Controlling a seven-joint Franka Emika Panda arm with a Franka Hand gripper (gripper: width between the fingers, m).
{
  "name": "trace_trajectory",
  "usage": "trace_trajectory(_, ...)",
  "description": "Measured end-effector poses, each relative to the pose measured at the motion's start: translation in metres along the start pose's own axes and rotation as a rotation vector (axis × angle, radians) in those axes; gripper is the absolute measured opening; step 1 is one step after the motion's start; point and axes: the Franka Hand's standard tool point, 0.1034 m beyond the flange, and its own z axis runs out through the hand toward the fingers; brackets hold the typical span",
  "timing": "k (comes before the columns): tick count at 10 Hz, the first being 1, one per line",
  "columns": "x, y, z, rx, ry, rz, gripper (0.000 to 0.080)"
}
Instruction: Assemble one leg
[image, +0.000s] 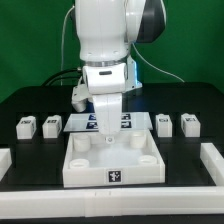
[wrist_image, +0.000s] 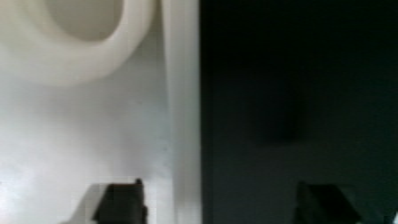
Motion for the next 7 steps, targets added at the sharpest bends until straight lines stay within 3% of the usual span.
trace_trajectory(2, -0.0001, -0.0001, 0.0002, 0.000, 0.000, 0.000, 0.0065)
trace_trajectory(7, -0.0004, 0.0009, -0.0004, -0.004, 0.000, 0.001, 0.0059)
